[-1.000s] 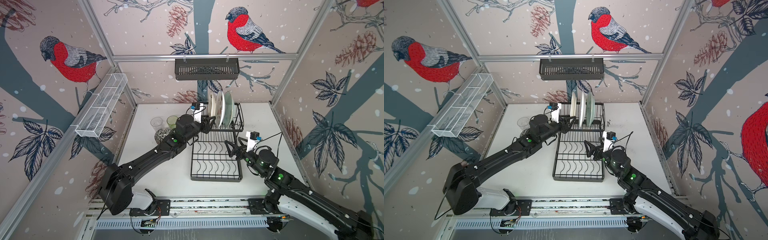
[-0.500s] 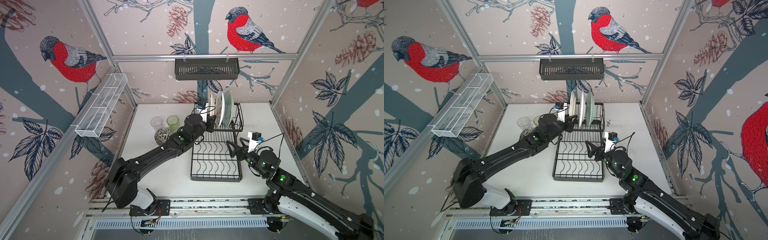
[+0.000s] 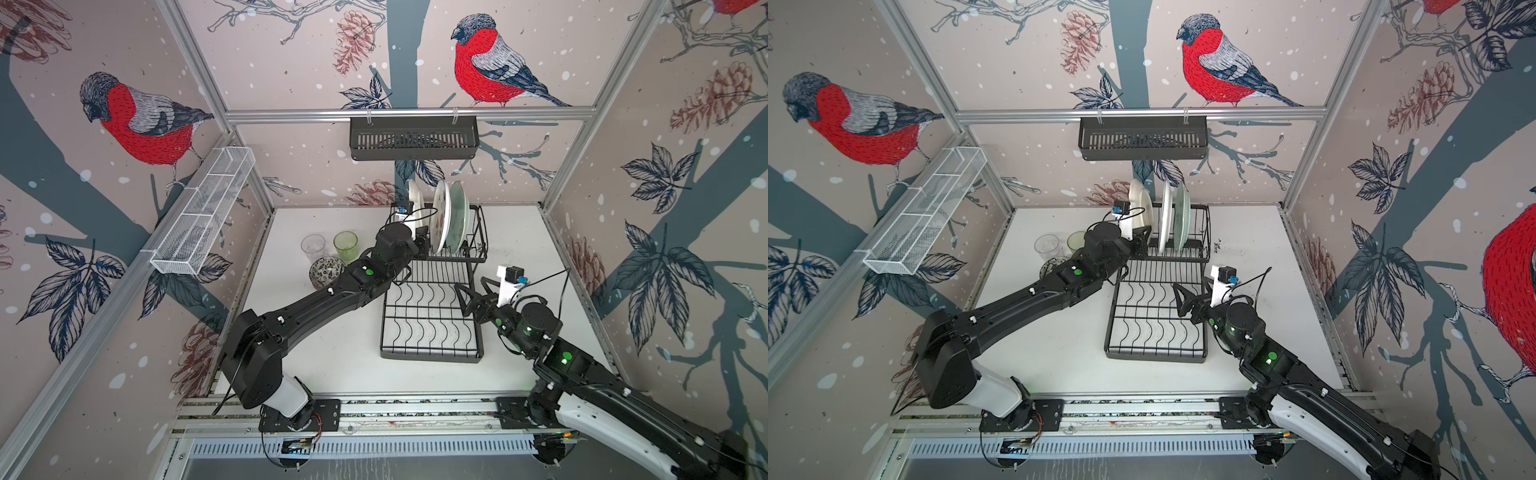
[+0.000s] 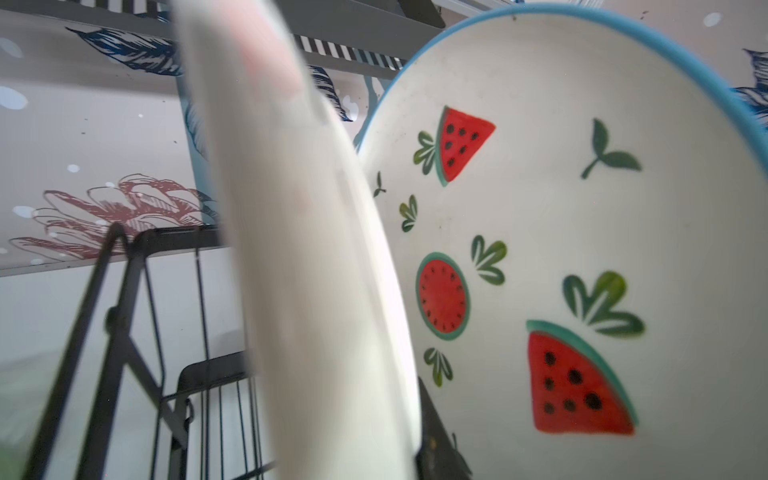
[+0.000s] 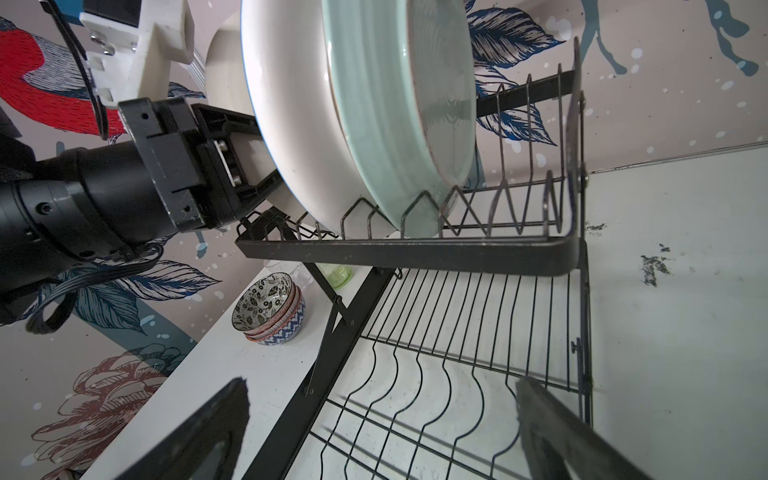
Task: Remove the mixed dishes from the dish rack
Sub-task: 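Grasp the rim of the white floral plate nearest the robot with left gripper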
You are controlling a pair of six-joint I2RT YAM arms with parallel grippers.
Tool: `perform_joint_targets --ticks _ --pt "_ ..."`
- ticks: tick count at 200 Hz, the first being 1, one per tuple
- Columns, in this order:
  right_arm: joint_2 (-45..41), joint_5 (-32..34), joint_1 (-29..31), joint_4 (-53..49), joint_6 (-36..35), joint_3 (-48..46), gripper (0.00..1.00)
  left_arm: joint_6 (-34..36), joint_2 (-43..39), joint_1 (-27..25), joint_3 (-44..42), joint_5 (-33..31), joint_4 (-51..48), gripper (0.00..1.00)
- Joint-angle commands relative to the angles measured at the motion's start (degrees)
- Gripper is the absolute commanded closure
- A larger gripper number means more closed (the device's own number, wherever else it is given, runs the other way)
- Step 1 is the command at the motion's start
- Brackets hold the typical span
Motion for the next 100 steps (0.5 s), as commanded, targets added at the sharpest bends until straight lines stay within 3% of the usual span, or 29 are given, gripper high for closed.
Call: perform_joint_targets --ticks 1,36,50,100 --pt "-0.34 1.00 -0.15 -0.02 0.71 -0.14 0.01 1.13 0.60 -0.06 1.59 0.87 0.24 0.83" --pt "-0.88 1.27 -0.34 -0.46 0.82 -0.48 0.00 2.33 2.04 -0.04 4.11 0.50 -0.83 0.84" --pt "-1.18 1.31 -0.45 -0.65 0.88 -0.74 0.01 2.78 2.55 -0.05 5.04 0.33 -1.41 0.91" --pt "-2.27 1.66 -0.76 -0.38 1.05 -1.82 0.00 3.95 3.28 -0.05 7.03 -0.61 -1.91 0.94"
